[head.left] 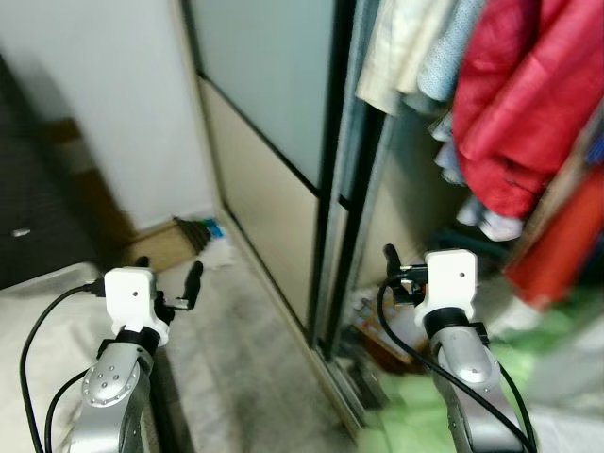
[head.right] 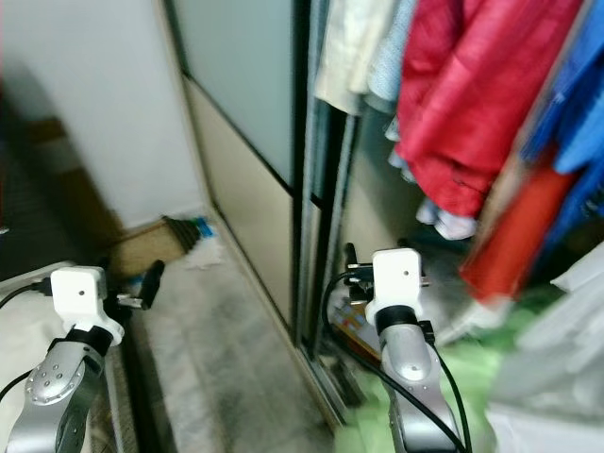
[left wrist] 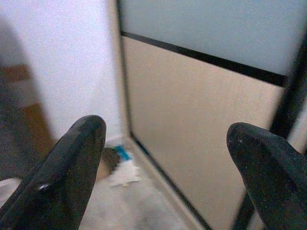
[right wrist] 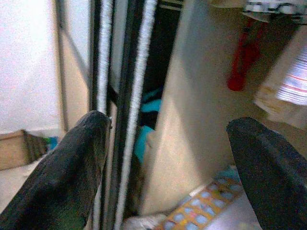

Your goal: Clean up the room

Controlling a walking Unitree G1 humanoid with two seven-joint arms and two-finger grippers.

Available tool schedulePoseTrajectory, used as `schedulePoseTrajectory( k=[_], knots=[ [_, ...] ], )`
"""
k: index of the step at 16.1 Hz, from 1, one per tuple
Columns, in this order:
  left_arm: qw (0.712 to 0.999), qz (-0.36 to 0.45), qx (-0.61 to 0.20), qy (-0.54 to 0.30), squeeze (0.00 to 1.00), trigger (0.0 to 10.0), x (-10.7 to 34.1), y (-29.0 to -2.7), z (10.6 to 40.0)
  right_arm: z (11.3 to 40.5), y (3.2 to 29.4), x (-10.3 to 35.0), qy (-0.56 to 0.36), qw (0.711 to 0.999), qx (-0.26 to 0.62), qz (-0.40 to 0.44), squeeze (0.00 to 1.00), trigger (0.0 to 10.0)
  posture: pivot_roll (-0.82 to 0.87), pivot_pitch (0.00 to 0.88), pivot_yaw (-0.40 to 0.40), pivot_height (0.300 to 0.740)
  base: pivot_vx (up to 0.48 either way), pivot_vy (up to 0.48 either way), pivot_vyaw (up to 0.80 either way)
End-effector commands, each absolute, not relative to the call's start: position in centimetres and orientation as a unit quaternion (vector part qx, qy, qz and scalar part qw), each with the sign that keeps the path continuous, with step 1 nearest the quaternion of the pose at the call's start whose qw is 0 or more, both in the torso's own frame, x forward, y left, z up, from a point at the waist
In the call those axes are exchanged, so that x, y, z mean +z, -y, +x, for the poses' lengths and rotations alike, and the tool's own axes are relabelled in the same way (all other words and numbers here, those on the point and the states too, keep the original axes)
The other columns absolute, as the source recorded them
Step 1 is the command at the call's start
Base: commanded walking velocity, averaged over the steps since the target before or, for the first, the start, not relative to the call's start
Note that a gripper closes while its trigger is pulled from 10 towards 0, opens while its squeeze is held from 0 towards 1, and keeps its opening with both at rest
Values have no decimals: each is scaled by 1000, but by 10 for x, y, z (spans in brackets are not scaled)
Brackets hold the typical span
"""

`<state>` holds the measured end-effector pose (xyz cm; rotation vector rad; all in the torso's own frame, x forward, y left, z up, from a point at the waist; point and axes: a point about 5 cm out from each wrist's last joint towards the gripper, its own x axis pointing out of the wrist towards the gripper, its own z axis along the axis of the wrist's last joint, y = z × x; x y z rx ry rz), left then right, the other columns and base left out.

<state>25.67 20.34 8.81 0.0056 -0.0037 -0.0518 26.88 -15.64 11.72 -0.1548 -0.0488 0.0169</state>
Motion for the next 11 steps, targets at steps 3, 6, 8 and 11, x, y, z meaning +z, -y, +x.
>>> schedulePoseTrajectory(
  k=[3,6,8,11],
  knots=[
    [998,-20,-60,-22,0,10000,81,-198,246,263,165,113,3,998,-2,-65,0,10000,13,0,-10,740,0,0,800],
    [998,-16,-55,-27,0,10000,78,-199,241,263,165,111,-2,998,2,-66,0,10000,18,0,-14,740,0,0,800],
    [998,-4,-50,-24,0,10000,79,-200,241,265,164,111,-3,998,5,-65,0,10000,20,0,-15,740,0,0,800],
    [997,-3,-65,-29,0,10000,79,-196,243,269,162,112,-2,998,10,-62,0,10000,22,0,-14,740,0,0,800]
  ],
)
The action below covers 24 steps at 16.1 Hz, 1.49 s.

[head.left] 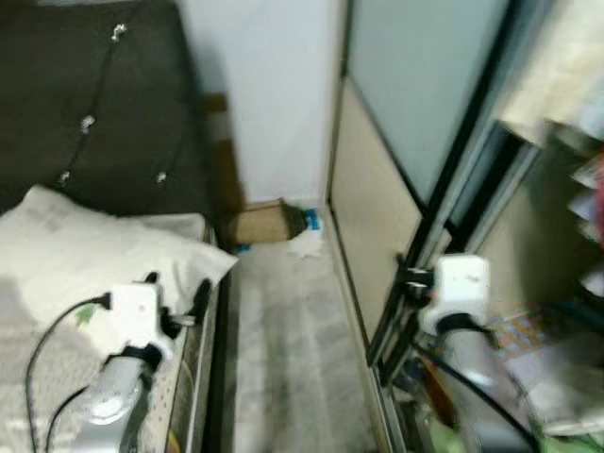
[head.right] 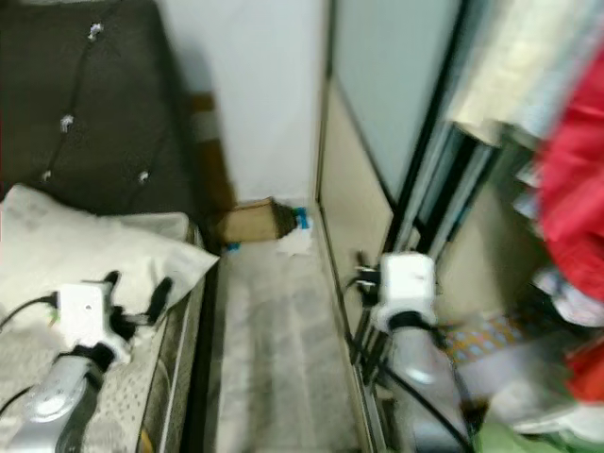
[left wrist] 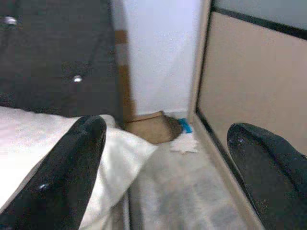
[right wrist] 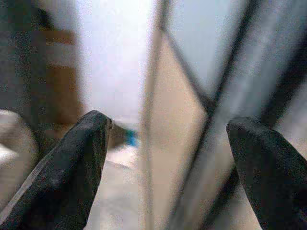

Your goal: Clean up the room

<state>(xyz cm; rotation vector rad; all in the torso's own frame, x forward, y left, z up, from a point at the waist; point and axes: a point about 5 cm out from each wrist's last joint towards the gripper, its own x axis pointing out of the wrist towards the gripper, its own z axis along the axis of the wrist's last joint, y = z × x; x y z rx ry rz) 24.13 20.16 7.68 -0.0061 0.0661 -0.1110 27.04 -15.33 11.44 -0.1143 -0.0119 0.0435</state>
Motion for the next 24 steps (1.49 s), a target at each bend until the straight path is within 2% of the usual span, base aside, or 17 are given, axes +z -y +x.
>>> schedulePoseTrajectory(
  k=[1,4,7,10,14,16,19,22,24],
  knots=[
    [996,-3,-83,-22,0,10000,83,-196,246,271,163,112,-1,998,9,-62,0,10000,23,0,-13,740,0,0,800],
    [997,20,-79,-8,0,10000,100,-208,265,282,162,114,5,998,12,-60,0,10000,46,0,-18,740,0,0,800],
    [999,1,-46,-8,0,10000,95,-202,270,286,152,111,3,998,30,-52,0,10000,63,0,-40,740,0,0,800],
    [999,-16,-34,-19,0,10000,85,-191,268,288,148,106,-6,998,42,-55,0,10000,79,0,-58,740,0,0,800],
    [999,7,-9,-38,0,10000,78,-200,262,298,140,100,-6,998,43,-44,0,10000,101,0,-42,740,0,0,489],
    [998,-2,-30,-46,0,10000,75,-206,256,296,130,99,-4,998,50,-37,0,10000,100,0,-33,740,0,0,563],
    [999,5,-19,-44,0,10000,74,-207,258,297,137,90,-14,998,51,-40,0,10000,100,0,-26,740,0,0,596],
    [1000,1,-8,-21,0,10000,82,-202,276,312,140,100,-5,998,49,-42,0,10000,65,0,-53,740,0,0,594],
    [1000,-17,-1,-18,0,10000,85,-196,279,314,145,104,3,998,46,-46,0,10000,58,0,-35,740,0,0,594]
  ],
)
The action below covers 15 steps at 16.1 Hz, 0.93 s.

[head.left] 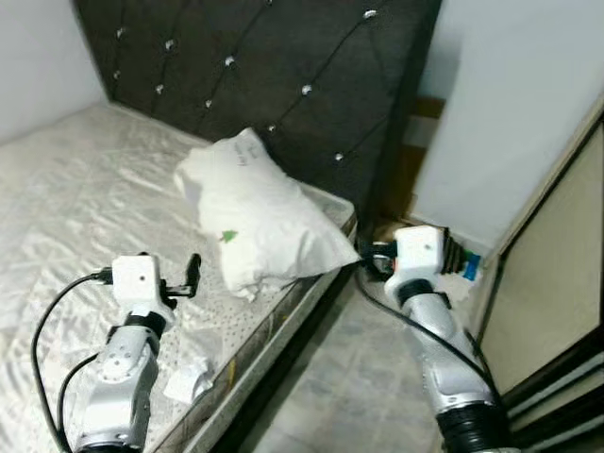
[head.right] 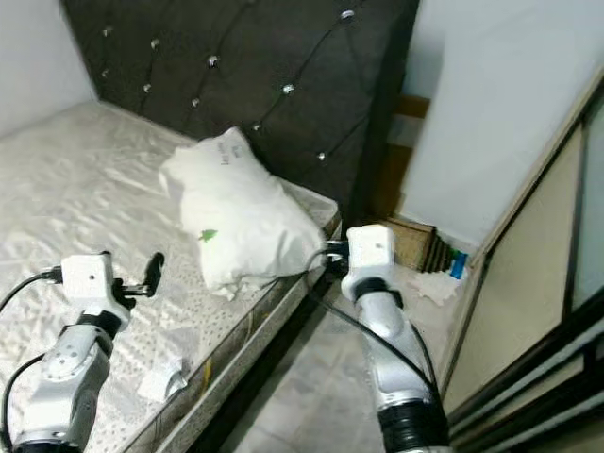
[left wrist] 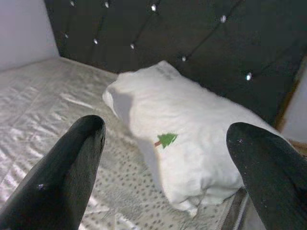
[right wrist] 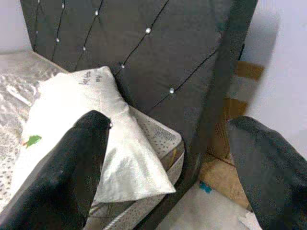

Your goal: Clean up the room

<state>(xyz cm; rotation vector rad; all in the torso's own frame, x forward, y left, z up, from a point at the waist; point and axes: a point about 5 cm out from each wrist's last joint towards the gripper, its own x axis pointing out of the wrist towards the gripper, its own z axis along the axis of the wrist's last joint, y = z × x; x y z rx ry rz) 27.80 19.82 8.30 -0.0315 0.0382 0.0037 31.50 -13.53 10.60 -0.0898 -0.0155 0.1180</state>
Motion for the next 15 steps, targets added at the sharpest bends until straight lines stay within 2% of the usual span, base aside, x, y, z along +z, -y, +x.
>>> schedulePoseTrajectory(
  k=[1,3,6,10,15],
  knots=[
    [1000,-19,-11,-22,0,10000,82,-190,273,309,148,97,-5,998,35,-43,0,10000,60,0,-28,740,0,0,800],
    [999,-12,-27,-23,0,10000,81,-186,267,303,144,94,-8,999,31,-31,0,10000,52,0,-23,740,0,0,800],
    [1000,-17,-20,-4,0,10000,85,-189,264,298,132,100,-1,997,72,-34,0,10000,55,0,-49,740,0,0,800],
    [1000,-7,4,-6,0,10000,85,-193,262,301,133,104,-3,996,80,-37,0,10000,51,0,-62,740,0,0,800],
    [1000,-6,-16,-10,0,10000,85,-186,264,297,137,103,-7,997,70,-34,0,10000,33,0,-35,740,0,0,800]
  ],
)
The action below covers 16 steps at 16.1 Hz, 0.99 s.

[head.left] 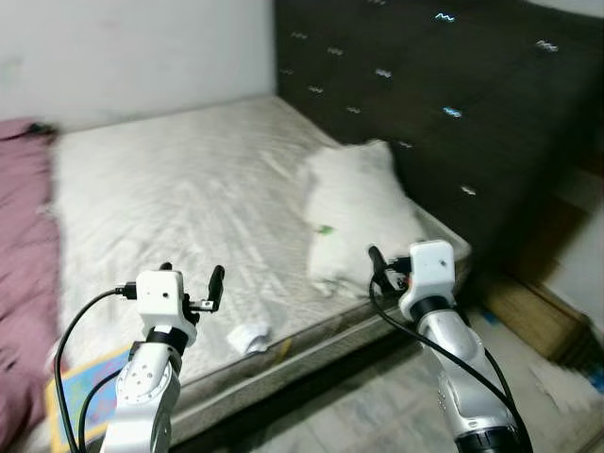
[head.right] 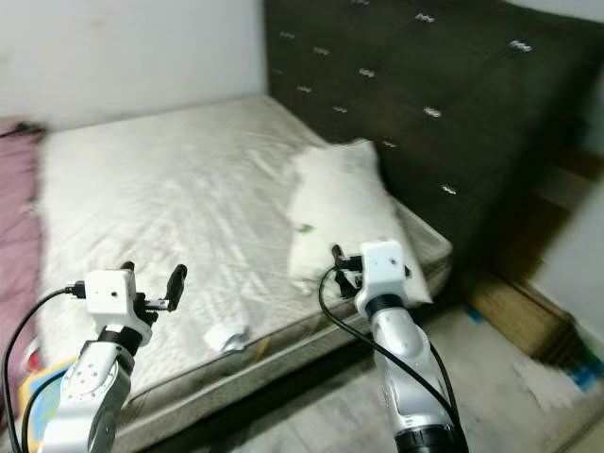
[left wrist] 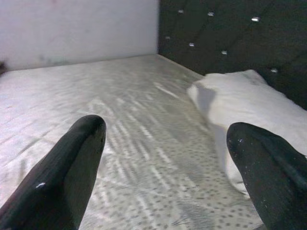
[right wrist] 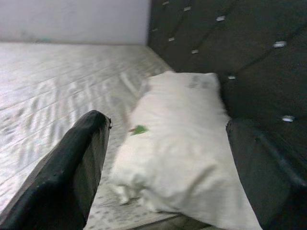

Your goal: Clean up the room

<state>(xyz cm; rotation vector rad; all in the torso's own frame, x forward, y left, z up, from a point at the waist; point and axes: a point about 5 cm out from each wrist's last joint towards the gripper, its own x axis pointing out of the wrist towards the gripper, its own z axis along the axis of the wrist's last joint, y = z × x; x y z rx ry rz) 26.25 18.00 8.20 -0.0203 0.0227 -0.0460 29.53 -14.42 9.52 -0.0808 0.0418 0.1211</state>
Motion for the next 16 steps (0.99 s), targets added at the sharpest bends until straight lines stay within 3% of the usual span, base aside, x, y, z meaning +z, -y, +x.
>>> schedulePoseTrajectory(
  k=[1,5,16],
  knots=[
    [1000,-5,-16,-10,0,10000,85,-186,265,295,135,103,-9,997,73,-33,0,10000,30,0,-36,740,0,0,800],
    [1000,-4,-18,-4,0,10000,86,-186,265,296,132,105,-6,996,89,-30,0,10000,30,0,-39,740,0,0,722],
    [999,-13,-40,-1,0,10000,87,-182,265,294,129,105,-8,995,101,-23,0,10000,27,0,-38,740,45,0,0]
  ],
)
